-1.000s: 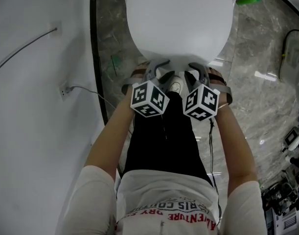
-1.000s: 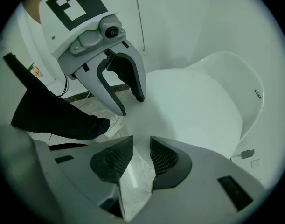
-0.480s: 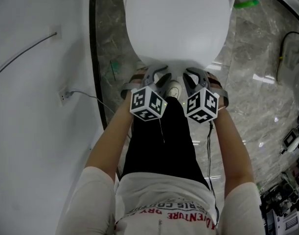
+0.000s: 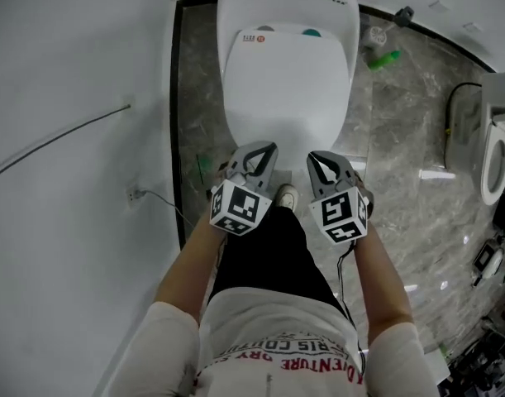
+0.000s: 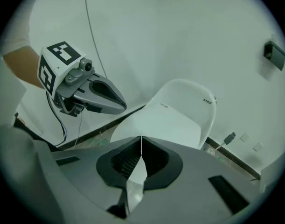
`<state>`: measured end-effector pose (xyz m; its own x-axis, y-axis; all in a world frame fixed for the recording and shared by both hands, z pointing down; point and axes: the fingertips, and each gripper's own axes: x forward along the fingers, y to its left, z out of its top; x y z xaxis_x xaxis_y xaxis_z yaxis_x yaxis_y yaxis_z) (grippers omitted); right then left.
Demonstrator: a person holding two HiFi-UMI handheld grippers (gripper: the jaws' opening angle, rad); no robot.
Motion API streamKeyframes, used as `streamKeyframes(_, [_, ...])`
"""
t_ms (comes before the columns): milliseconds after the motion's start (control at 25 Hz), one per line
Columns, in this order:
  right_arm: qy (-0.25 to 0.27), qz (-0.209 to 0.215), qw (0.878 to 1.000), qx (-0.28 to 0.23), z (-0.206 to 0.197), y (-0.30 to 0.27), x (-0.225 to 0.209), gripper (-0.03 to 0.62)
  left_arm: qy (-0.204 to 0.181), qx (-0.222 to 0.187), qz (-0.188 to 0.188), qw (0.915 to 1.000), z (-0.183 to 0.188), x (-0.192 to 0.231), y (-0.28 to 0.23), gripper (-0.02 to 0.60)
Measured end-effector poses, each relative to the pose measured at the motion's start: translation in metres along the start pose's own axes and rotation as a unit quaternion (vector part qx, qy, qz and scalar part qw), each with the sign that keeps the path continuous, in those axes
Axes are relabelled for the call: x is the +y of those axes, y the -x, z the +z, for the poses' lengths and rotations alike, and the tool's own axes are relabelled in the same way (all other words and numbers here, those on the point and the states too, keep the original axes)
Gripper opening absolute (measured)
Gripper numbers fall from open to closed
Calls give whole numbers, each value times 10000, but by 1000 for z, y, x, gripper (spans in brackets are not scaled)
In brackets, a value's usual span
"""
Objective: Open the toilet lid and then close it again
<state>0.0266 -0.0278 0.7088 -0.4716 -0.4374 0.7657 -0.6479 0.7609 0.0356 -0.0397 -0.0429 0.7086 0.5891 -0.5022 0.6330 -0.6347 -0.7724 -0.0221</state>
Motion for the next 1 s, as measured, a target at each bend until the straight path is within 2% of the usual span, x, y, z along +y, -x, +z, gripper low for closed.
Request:
streamKeyframes(160, [-339, -297, 9973, -575, 58, 58, -24, 17, 290, -747, 417, 9959, 87, 24, 48, 8])
streamKeyframes(320, [-547, -556, 9919, -1001, 110, 129, -35, 17, 585, -1330, 710, 9868, 163, 28, 108, 8])
streamKeyframes(440, [-537, -766, 9861, -1372, 151, 173, -47, 17, 607, -1682, 891, 9798, 210, 33, 147, 8])
streamKeyframes(760, [-608, -1148, 9676, -2167, 233, 294, -45, 17, 853, -2492, 1180, 9575, 312, 28, 259, 8])
streamKeyframes(1000, [-836, -1435, 9483, -2706, 270, 352, -45, 17, 841, -2998, 1352, 9406, 361, 32, 321, 8])
